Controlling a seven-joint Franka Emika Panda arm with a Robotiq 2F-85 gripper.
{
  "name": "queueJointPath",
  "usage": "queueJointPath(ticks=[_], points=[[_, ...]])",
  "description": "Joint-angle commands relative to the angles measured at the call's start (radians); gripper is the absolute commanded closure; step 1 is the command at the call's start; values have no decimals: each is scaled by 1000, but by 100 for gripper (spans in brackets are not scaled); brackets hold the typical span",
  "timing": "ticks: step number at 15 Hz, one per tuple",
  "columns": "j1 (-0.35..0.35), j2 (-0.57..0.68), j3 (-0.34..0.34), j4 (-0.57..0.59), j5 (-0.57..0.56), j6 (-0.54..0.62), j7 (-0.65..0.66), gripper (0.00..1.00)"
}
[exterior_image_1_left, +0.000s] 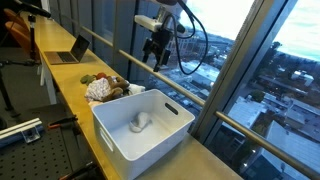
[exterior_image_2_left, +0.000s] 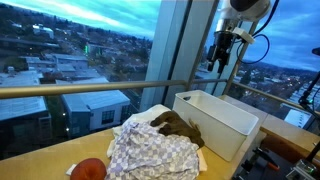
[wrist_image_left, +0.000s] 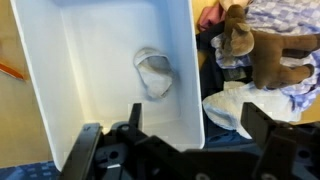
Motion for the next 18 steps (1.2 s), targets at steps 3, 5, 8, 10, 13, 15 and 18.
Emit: queueJointPath(ticks=[3,5,8,10,13,15,18], points=[[5,-21,-1,-12,8,8,-33,0],[4,-13,-2,-12,7,8,-33,0],[-6,18,-3,17,17,-5,-55,0],[-24,67,-12,37,13,32,-96,0],[-73,188,-26,94,21,101,-190,0],[-100,260,-19,123,26,148,-238,0],[-124,374,-3,182,29,180,-278,0]])
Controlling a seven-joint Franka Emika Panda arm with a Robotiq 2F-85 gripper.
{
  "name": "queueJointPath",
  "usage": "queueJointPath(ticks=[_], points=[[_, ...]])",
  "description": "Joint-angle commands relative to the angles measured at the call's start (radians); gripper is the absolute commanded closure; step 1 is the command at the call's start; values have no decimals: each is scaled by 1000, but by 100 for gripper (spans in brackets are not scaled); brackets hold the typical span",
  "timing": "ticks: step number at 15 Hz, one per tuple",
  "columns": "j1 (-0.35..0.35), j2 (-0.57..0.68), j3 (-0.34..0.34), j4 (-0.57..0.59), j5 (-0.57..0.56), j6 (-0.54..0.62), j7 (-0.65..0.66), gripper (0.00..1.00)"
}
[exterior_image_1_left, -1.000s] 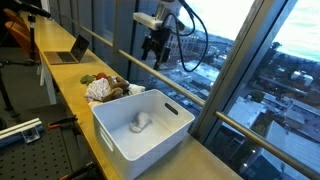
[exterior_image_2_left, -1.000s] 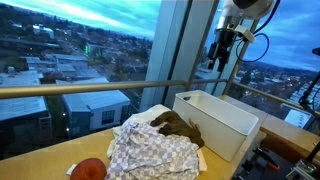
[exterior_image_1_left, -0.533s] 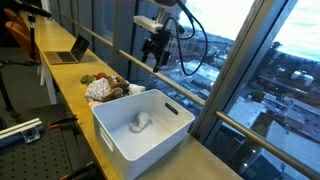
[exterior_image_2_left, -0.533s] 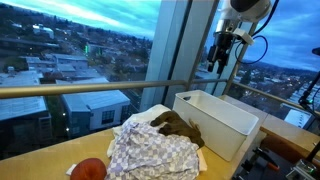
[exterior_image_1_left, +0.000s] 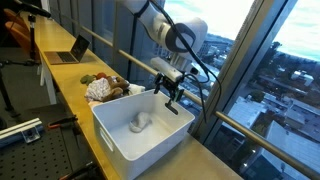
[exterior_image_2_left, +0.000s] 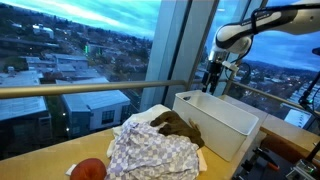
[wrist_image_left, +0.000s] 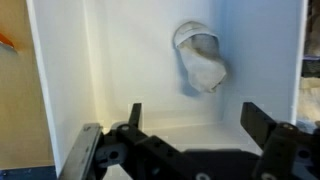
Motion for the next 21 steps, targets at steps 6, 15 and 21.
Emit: queueJointPath(ticks=[6,15,21], points=[[-17,278,57,186,30,9,-67,0],[-1,440,111,359,45,-69,-76,0],[27,453,115,369,61,-132,-42,0]])
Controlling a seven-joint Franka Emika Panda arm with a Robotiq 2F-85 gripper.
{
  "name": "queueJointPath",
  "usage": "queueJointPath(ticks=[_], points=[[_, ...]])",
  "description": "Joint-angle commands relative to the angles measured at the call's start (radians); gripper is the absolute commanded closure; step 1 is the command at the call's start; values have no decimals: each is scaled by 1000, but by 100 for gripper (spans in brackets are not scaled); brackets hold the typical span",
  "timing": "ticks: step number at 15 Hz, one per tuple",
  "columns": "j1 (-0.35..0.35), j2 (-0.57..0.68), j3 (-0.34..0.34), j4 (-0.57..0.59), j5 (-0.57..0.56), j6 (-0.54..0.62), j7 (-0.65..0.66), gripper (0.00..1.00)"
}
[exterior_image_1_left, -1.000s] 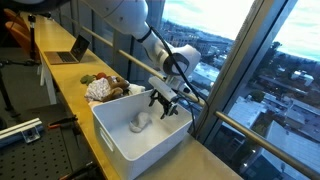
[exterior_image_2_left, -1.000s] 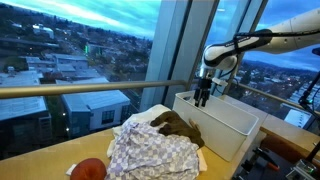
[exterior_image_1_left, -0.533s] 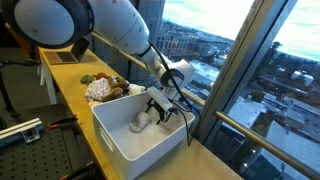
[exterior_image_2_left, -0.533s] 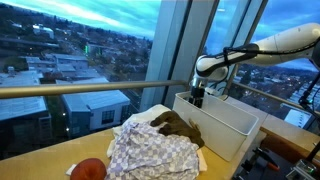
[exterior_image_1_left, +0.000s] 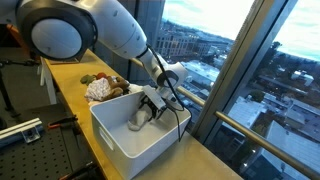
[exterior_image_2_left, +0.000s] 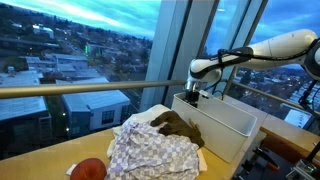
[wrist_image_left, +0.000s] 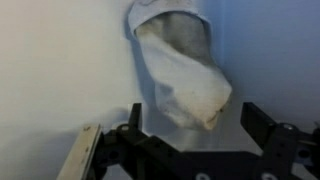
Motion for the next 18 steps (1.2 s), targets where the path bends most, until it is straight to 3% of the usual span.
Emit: queueJointPath(ticks=[1,4,5,8,16,18], points=[[9,17,2,45,23,-53,20,0],[15,11,-5,33,17,-43,33,2],[15,10,-5,30,17,-41,35,22],[11,3,-10,8,15,-27,41,38],[17,-54,-41,-81,3,9,100,100],[28,-82,-49,-121,-3,25,126,100]])
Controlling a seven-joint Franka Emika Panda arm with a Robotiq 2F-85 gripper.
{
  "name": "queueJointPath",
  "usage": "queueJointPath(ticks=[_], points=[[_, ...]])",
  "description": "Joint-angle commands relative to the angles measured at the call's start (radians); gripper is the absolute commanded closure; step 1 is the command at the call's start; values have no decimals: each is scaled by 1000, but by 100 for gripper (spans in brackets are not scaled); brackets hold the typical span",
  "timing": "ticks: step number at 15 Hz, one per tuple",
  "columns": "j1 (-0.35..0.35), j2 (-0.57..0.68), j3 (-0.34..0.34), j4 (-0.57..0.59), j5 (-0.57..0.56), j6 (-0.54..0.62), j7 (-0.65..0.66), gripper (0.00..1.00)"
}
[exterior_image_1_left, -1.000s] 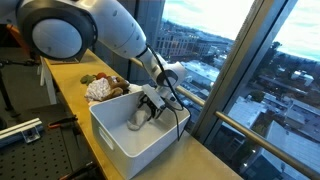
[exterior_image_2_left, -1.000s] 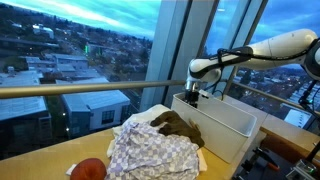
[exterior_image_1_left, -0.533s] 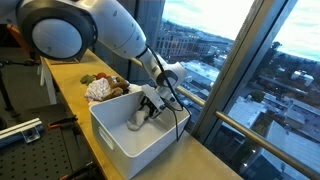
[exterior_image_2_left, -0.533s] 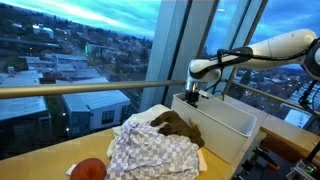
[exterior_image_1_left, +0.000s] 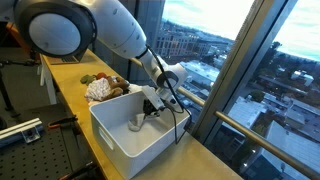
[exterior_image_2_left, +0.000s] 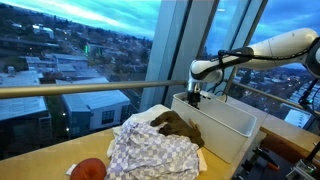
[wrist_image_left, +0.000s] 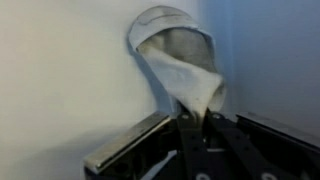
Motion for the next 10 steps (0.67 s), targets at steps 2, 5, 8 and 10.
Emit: queueJointPath(ticks=[2,5,8,10], points=[[40,-112,-26,-146,-11,65,72,98],[91,-206,-34,-234,-34,127,132,98],[169,-301,-50,-262,-89,135,211,98],[230,-343,-59,-236,-146,107,268,98]])
